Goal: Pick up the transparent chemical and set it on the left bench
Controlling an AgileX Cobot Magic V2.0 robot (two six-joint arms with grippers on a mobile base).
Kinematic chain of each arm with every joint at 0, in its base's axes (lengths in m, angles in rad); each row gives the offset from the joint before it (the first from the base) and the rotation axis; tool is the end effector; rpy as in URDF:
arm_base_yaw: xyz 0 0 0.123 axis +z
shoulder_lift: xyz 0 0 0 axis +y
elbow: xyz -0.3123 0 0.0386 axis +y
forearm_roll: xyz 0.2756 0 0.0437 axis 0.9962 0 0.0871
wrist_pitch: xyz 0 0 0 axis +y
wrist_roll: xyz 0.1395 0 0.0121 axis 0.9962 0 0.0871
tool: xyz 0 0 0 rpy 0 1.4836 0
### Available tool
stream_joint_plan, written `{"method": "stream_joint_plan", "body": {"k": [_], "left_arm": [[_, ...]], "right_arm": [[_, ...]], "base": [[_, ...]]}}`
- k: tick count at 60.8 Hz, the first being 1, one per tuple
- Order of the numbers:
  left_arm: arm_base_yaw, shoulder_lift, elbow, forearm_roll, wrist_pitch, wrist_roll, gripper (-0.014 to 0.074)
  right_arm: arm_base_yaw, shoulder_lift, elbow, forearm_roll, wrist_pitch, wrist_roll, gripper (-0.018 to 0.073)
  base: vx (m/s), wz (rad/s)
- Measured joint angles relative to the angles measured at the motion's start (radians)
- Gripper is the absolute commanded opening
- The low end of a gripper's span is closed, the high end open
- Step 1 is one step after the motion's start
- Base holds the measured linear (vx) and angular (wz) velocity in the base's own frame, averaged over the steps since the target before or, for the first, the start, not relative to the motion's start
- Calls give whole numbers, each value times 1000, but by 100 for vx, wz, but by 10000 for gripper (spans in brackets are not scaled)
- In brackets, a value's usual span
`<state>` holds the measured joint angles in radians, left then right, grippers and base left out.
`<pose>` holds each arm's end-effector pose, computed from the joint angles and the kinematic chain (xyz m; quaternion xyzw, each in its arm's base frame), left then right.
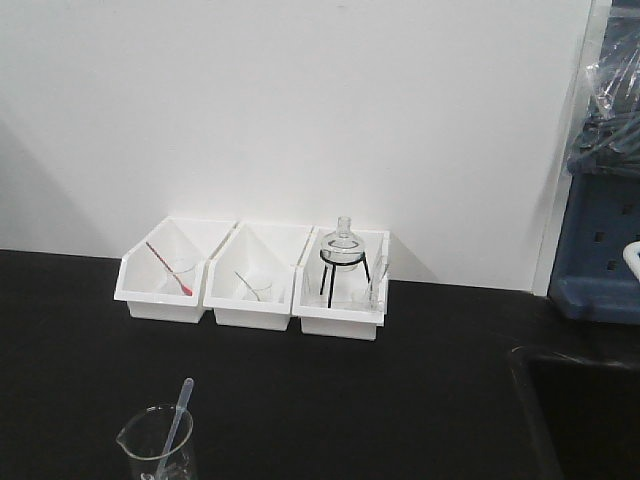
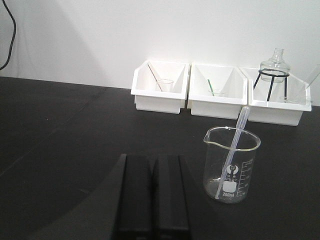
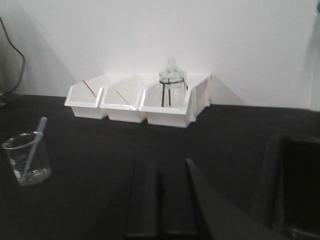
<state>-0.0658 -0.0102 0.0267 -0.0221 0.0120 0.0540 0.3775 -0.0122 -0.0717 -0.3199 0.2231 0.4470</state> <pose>0.1032 -0.0068 0.2057 0.0336 0.6852 -0.0124 0.7274 0.0945 0.0270 0.2186 -0.0635 0.7186 0.1509 0.6758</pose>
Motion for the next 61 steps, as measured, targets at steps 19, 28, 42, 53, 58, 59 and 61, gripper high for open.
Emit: {"method": "stream_joint_plan", "body": {"k": [19, 28, 42, 53, 58, 59, 61], "left_arm": [[0, 0, 0, 0, 0, 0, -3], [0, 0, 0, 0, 0, 0, -3], [0, 0, 0, 0, 0, 0, -3], [0, 0, 0, 0, 0, 0, -3], [0, 0, 0, 0, 0, 0, -3], [0, 0, 0, 0, 0, 0, -3], [0, 0, 0, 0, 0, 0, -3]], "right_arm": [[-297, 0, 102, 230, -41, -352, -6], [-316, 0, 102, 266, -39, -376, -6], [-316, 0, 102, 271, -38, -380, -6], [-316, 0, 102, 271, -38, -380, -6], [-316, 0, 102, 271, -38, -380, -6], [-316, 0, 102, 271, -38, -380, -6], [-316, 0, 102, 271, -38, -380, -6]], "base": [[0, 0], [0, 0], [0, 0], [0, 0], [0, 0], [0, 0], [0, 0]]}}
